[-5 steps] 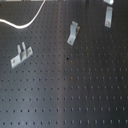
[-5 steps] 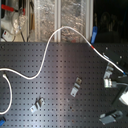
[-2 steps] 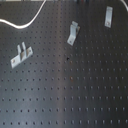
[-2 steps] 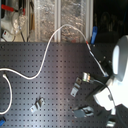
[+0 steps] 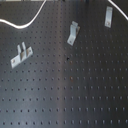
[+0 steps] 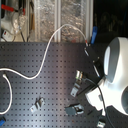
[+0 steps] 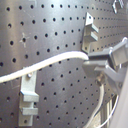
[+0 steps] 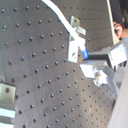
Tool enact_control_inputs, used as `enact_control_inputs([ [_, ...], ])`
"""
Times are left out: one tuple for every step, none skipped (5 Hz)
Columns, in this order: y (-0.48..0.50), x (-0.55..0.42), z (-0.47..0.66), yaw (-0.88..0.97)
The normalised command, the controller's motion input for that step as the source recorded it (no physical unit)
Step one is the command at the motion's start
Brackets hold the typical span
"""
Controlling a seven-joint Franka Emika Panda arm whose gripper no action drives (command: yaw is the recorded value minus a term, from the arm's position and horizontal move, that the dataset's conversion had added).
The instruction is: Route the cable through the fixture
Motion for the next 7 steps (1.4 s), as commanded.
enact_control_inputs([
  [-0.413,0.15,0.3,-0.33],
  [-0.482,0.218,0.31,-0.45],
  [-0.077,0.068,0.0,-0.01],
  [0.011,-0.268,0.0,-0.23],
  [-0.099,-0.099,0.0,-0.48],
  [0.19,-0.395,-0.29,0.48],
  [0.266,-0.299,-0.37,0.37],
])
